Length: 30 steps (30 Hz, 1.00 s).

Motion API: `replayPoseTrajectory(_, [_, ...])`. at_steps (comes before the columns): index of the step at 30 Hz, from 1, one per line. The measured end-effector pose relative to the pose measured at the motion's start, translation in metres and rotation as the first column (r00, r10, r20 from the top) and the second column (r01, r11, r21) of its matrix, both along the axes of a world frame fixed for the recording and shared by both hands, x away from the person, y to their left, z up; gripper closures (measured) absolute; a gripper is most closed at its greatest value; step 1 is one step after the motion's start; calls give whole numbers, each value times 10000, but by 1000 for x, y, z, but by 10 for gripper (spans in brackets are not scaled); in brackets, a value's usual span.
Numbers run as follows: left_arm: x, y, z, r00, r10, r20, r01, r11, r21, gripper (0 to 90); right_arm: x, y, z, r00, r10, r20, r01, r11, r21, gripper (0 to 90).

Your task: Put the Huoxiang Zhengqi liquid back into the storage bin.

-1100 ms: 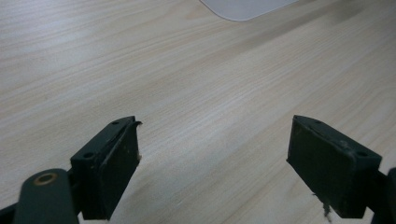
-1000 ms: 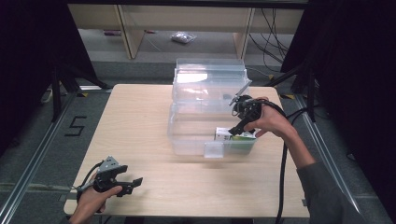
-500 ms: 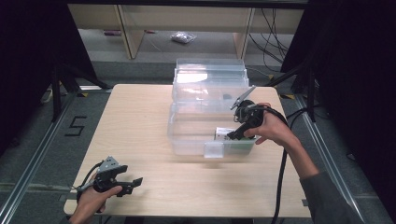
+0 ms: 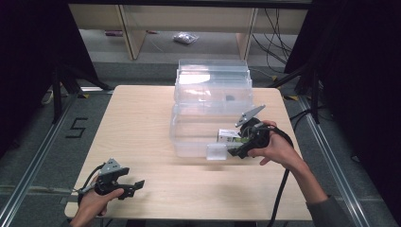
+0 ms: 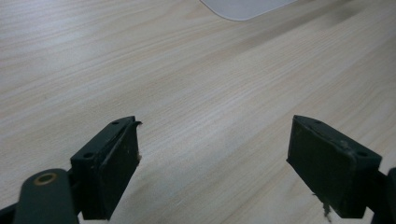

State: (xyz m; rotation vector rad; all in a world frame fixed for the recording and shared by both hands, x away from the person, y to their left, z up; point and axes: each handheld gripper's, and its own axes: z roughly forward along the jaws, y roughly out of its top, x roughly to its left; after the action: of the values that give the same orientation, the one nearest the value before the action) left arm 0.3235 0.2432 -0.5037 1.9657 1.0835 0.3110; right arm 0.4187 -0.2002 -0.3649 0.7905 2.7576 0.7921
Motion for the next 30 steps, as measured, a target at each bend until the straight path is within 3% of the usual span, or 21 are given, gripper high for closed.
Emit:
replayPoseTrajectory(3, [0,0,0,10000,-5,1,5,10000,9,159,-8,-1,-3,9995,-272,-169,274,9995,152,221])
replayPoseTrajectory(5, [0,0,0,10000,1,-7,-1,10000,13,160,-10,-3,-5,9998,47,195,-53,9995,302,219])
replayPoseTrajectory(14, [0,0,0,10000,-6,6,6,10000,9,160,-28,-4,-14,9996,-162,218,152,9988,466,212])
replayPoseTrajectory(18, [-1,-1,0,10000,59,16,-58,9999,-82,159,-33,-6,-21,9997,41,243,-54,9986,524,212])
replayPoseTrajectory(19, [-1,0,0,10000,52,2,-52,10000,-44,160,-35,-5,-24,9996,-83,260,67,9979,638,211])
replayPoseTrajectory(20, [0,2,1,9998,-199,-44,201,9994,290,160,-36,-7,-25,9993,-108,346,88,9984,567,211])
replayPoseTrajectory(22, [0,1,0,10000,-59,-8,59,10000,79,159,-41,-7,-30,9995,-236,187,225,9982,562,208])
replayPoseTrajectory(23, [0,0,0,10000,14,11,-14,10000,-12,159,-41,-6,-32,9992,-225,337,203,9979,622,208])
replayPoseTrajectory(29, [-1,-1,0,10000,65,10,-65,9999,-89,160,-49,-6,-43,9998,-122,179,110,9977,676,209])
replayPoseTrajectory(30, [-1,-1,0,10000,75,8,-75,9999,-97,159,-48,-5,-46,9993,-120,367,89,9965,829,208])
